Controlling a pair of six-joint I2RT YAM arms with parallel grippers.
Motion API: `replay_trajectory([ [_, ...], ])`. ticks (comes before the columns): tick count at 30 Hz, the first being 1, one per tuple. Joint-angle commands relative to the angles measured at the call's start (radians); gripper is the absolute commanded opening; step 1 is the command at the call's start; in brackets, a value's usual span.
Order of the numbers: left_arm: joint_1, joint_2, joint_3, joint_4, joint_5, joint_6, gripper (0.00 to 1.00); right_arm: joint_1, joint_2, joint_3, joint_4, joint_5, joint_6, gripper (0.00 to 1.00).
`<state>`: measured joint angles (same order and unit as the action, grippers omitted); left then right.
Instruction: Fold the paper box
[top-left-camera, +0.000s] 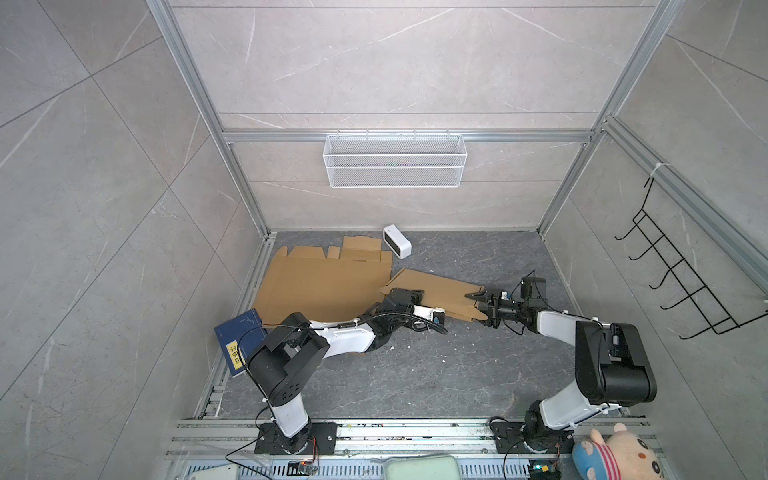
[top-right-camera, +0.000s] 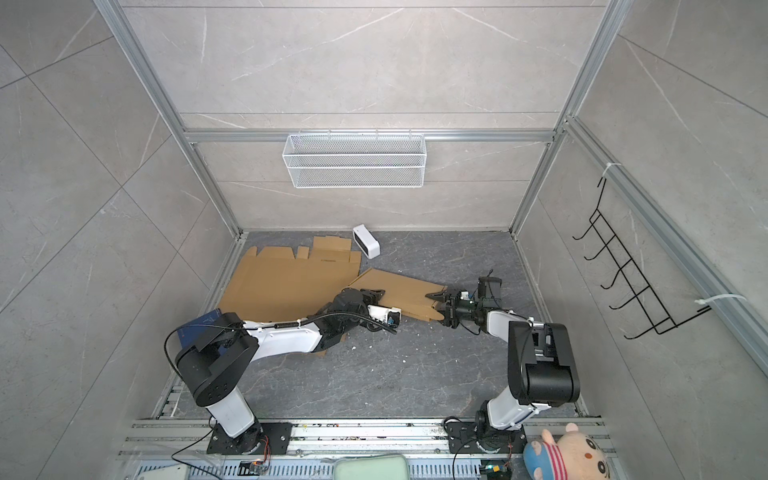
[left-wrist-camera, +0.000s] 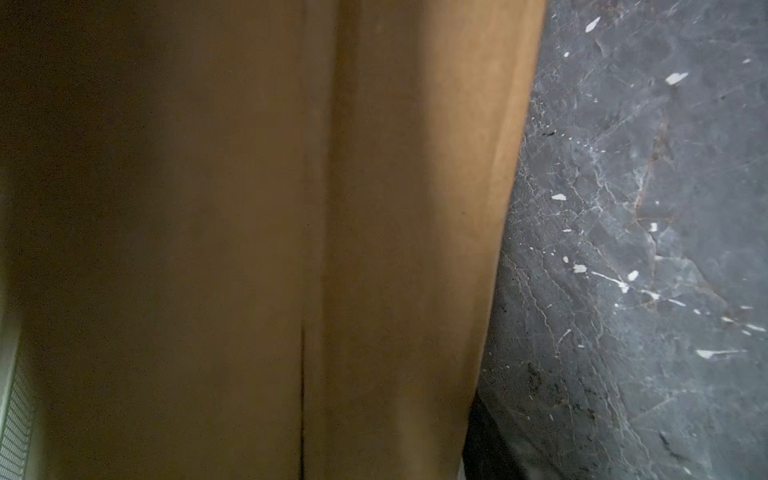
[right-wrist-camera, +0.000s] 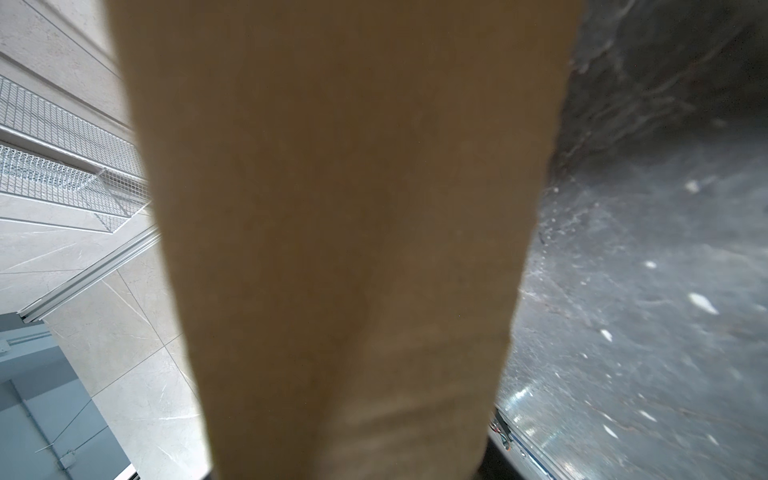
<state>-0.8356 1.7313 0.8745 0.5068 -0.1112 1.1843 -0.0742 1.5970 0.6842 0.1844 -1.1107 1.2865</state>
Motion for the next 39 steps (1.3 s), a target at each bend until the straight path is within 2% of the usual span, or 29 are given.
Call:
replay_trajectory([
  [1,0.009,-0.005,0.029,0.028,-0.047,0.051,0.53,0.019,-0.009,0.020,-0.037,-0.069,-0.011,0.60],
  [10,0.013,-0.056,0.059,-0.137,-0.058,0.029,0.36,0.013,-0.056,0.047,-0.127,-0.060,-0.066,0.74],
  [13,0.018,-0.081,0.091,-0.236,-0.060,0.004,0.33,0.008,-0.079,0.067,-0.179,-0.053,-0.101,0.77],
  [16,0.024,-0.107,0.157,-0.408,-0.054,-0.035,0.32,0.000,-0.108,0.130,-0.345,-0.030,-0.223,0.78],
  [20,0.026,-0.112,0.296,-0.720,-0.042,-0.111,0.32,-0.020,-0.151,0.259,-0.632,0.053,-0.474,0.80],
  [22,0.030,-0.109,0.359,-0.842,-0.032,-0.152,0.33,-0.026,-0.175,0.292,-0.667,0.082,-0.526,0.80],
  [28,0.034,-0.016,0.659,-1.278,0.007,-0.282,0.34,-0.051,-0.241,0.286,-0.548,0.116,-0.511,0.80],
  [32,0.044,0.068,0.833,-1.543,0.064,-0.366,0.35,-0.076,-0.298,0.307,-0.581,0.180,-0.624,0.80],
  [35,0.073,0.131,0.908,-1.652,0.146,-0.415,0.36,-0.080,-0.374,0.236,-0.511,0.247,-0.720,0.80],
  [39,0.088,0.208,0.966,-1.702,0.182,-0.435,0.36,-0.077,-0.484,0.078,-0.339,0.266,-0.741,0.81],
])
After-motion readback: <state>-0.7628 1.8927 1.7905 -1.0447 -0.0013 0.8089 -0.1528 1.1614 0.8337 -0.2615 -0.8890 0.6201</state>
